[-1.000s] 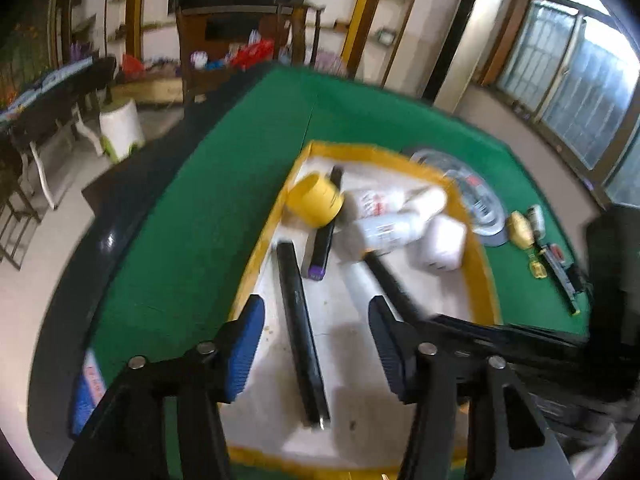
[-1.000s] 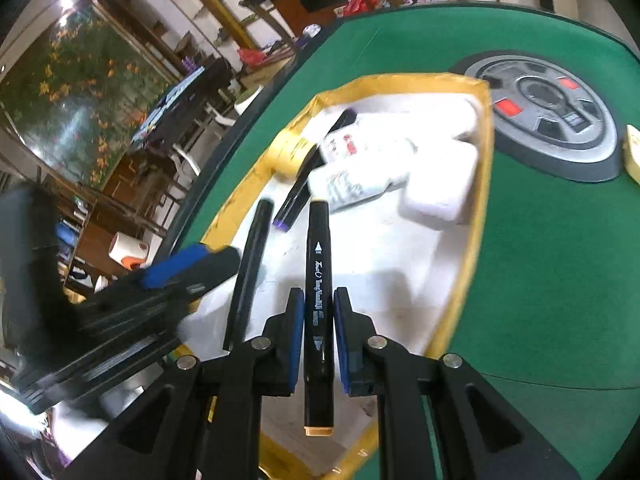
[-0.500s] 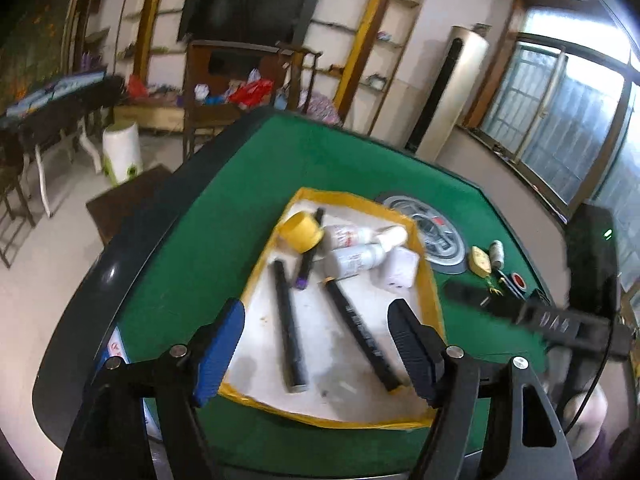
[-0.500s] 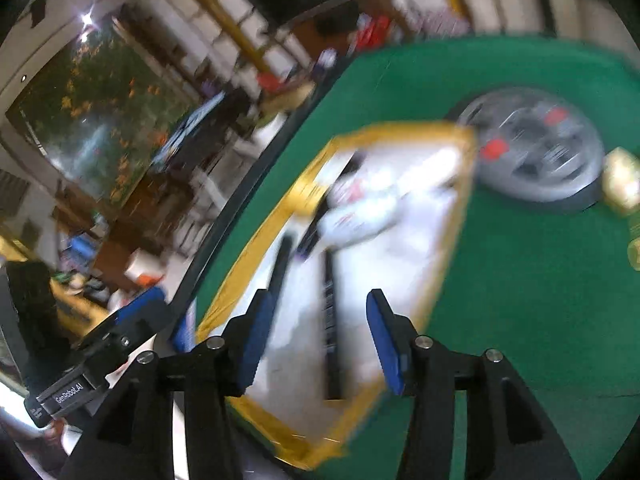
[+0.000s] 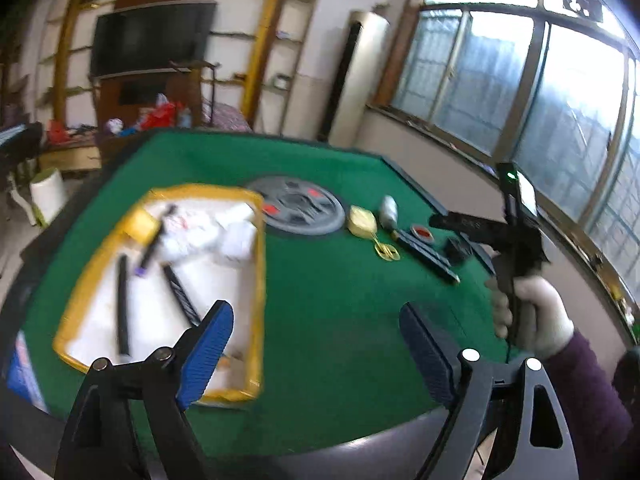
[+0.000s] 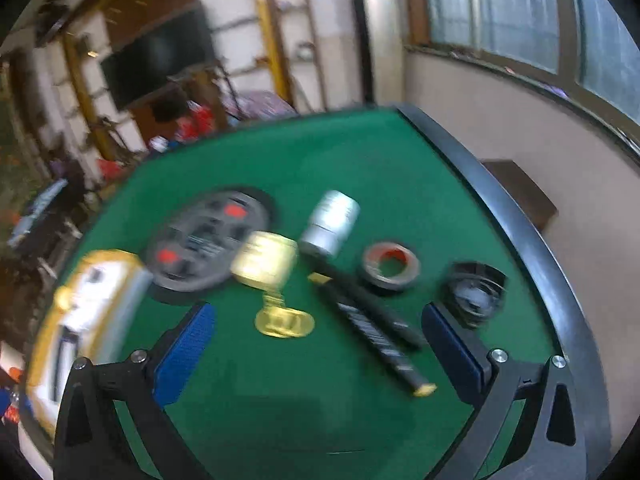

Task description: Organize rigid objects

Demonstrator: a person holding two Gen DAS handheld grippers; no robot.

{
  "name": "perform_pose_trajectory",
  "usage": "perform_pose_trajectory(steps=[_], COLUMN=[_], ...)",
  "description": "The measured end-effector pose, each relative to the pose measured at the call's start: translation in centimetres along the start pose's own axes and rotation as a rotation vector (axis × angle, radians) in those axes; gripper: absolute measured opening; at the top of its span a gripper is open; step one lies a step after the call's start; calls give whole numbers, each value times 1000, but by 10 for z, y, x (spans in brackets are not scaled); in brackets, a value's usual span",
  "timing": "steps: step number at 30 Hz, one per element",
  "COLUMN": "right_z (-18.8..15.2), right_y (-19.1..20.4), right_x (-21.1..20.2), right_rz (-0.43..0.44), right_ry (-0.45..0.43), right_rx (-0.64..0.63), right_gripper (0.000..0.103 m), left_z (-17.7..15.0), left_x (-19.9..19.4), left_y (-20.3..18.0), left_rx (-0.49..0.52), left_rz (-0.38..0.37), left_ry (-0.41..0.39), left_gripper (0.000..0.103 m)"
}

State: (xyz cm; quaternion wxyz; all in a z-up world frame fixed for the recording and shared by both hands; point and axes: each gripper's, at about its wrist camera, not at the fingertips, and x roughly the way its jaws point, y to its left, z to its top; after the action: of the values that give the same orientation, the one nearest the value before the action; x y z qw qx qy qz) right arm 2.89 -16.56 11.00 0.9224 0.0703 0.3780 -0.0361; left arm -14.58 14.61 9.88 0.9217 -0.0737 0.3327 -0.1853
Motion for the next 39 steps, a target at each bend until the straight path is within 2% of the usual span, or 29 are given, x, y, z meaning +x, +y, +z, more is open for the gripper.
perform_pose_trajectory(steps=[1,3,7,10,12,18,20,23,25,26,27,29,32,35,37,39], right_z=[-3,-9,-21,-16,-18,-40,-50,-70,-82,-85,-86,-86,-84,-86,-88,-88], right_y=[-13,-27,-57,-53,-51,-18,-5,21,36,37,35,22,-6,-28,-34,-38], right_x=[11,21,45,52,60,55,48,36,27,24,22,12,1,-2,-4,-4], right_rz=[7,35,91,75,55,66,120,239,368,401,415,414,346,332,313,318], right_ry=[38,90,163,166,190,201,221,254,287,285,272,199,83,34,12,1], right_rx=[15,45,132,129,111,-7,-29,-76,-94,-81,-57,10,108,217,258,277], right_gripper=[95,79,67,62,44,33,30,31,31,36,47,61,62,62,62,67], left_z=[-2,-7,-10,-9,-10,-13,-13,-14,-14,-15,-15,-16,-17,-15,-14,-14], left_x=[4,11,13,12,13,23,26,30,32,32,33,34,36,47,61,70], left_y=[-4,-8,-7,-8,-10,-13,-15,-17,-18,-19,-19,-21,-24,-30,-34,-36], left_rx=[6,9,0,-4,-5,-13,-9,-8,-6,-5,-4,-6,4,31,43,34], left_rz=[-3,2,24,39,41,24,18,8,2,-1,-2,-10,-42,-53,-40,-26], left_ry=[15,39,58,57,60,98,107,123,133,136,140,156,159,171,213,234], left_gripper=[88,88,88,88,88,88,88,88,88,88,88,88,88,88,88,88])
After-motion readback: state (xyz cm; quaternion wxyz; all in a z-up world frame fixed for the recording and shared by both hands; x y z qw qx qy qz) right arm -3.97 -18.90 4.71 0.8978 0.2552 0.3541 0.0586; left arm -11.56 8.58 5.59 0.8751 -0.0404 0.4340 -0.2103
